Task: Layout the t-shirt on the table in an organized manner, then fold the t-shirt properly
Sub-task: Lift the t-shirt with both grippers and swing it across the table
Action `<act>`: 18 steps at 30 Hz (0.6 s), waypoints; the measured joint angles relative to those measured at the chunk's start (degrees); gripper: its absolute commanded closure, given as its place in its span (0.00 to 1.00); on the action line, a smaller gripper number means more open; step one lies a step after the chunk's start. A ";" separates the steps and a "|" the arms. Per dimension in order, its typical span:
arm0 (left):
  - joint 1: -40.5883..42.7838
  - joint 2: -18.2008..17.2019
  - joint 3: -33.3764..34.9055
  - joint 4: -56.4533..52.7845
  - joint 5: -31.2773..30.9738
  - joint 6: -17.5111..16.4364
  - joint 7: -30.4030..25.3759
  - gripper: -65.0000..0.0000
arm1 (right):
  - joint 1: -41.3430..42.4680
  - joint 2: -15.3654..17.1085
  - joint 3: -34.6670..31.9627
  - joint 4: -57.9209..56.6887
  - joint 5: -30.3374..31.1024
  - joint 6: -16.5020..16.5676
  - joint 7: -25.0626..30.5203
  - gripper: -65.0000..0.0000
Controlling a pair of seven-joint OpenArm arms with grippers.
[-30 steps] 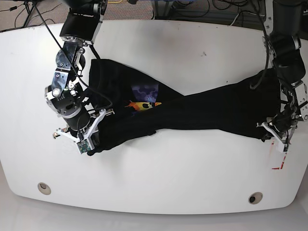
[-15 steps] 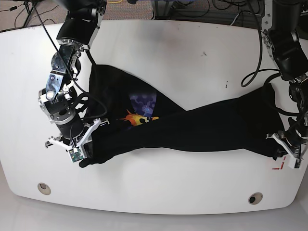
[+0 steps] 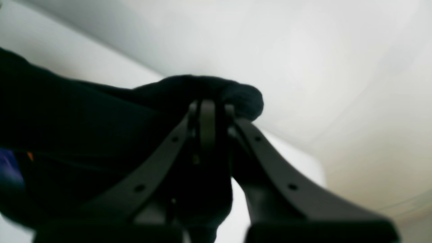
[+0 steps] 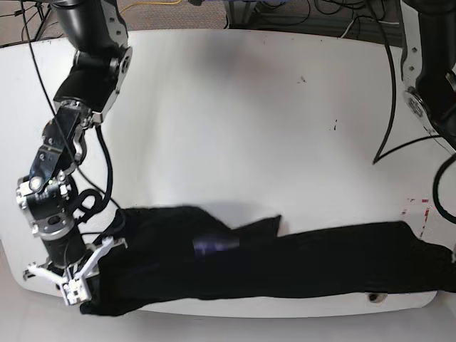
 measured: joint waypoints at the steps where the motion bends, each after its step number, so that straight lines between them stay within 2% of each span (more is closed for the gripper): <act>1: -1.88 -0.50 -0.28 0.09 0.39 0.17 1.20 1.00 | 1.99 0.44 0.00 -0.02 0.02 -0.02 -0.83 0.99; 5: -10.19 -2.91 -0.17 0.92 -0.17 0.09 2.40 1.00 | 10.38 1.99 -1.29 0.04 0.24 1.03 -4.50 0.99; 10: -17.66 -4.24 0.09 1.42 -0.57 0.15 2.34 1.00 | 18.34 4.13 -2.99 0.63 0.24 2.56 -7.63 0.99; 14: -19.02 -4.66 0.02 1.40 -0.52 0.17 2.36 1.00 | 20.00 4.87 -2.95 1.25 0.20 2.67 -8.39 0.99; 18: -18.03 -4.81 0.00 1.18 -0.35 0.13 2.97 1.00 | 18.27 5.49 -2.91 2.21 0.24 2.71 -8.50 0.99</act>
